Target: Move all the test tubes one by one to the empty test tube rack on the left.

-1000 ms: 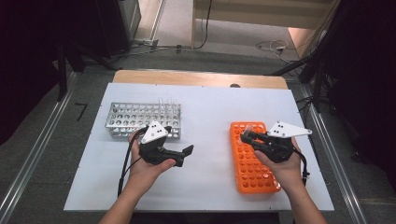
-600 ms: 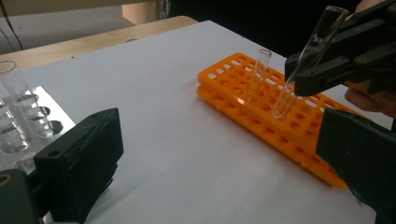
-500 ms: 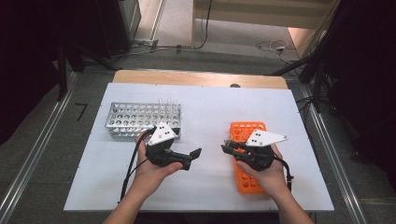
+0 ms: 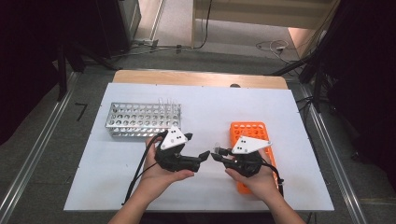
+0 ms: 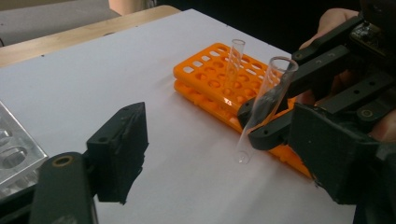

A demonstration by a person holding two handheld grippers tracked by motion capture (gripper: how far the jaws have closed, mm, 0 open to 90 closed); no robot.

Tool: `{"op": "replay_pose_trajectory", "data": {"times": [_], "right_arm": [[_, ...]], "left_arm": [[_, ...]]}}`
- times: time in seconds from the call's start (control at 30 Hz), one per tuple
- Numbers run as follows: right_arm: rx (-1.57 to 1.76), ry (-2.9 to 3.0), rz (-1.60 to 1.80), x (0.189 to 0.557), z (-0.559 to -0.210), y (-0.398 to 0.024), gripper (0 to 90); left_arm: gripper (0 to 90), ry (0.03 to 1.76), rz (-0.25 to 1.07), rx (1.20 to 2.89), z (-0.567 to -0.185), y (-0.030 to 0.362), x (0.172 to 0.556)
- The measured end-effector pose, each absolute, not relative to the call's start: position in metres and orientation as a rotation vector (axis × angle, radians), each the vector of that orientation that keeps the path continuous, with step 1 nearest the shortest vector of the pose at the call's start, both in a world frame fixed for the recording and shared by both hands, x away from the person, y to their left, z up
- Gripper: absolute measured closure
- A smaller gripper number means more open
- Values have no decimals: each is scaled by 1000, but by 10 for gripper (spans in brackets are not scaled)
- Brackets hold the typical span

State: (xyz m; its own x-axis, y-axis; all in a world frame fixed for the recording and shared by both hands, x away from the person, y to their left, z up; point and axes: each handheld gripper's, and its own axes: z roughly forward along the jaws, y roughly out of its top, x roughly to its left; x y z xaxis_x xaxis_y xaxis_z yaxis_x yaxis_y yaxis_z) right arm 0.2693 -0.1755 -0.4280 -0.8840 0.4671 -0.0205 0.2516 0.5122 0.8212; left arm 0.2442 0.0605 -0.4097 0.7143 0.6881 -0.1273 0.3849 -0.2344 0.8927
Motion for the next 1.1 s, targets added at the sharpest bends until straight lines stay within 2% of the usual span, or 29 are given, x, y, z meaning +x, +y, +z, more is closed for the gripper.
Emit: {"op": "replay_pose_trajectory", "data": {"times": [0.43,0.63,0.87,1.0,1.1], "right_arm": [[521,2552,1210,259,-436,-156,742],[484,2555,1164,256,-438,-152,742],[477,2551,1163,256,-437,-152,742],[474,2551,1152,256,-438,-152,742],[471,2550,1154,256,-438,-152,742]], "left_arm": [[550,777,311,1914,-414,45,241],[640,785,315,1942,-416,42,241],[691,779,304,1961,-418,41,241],[750,769,299,1972,-418,41,241],[753,767,301,1972,-418,41,241]]}}
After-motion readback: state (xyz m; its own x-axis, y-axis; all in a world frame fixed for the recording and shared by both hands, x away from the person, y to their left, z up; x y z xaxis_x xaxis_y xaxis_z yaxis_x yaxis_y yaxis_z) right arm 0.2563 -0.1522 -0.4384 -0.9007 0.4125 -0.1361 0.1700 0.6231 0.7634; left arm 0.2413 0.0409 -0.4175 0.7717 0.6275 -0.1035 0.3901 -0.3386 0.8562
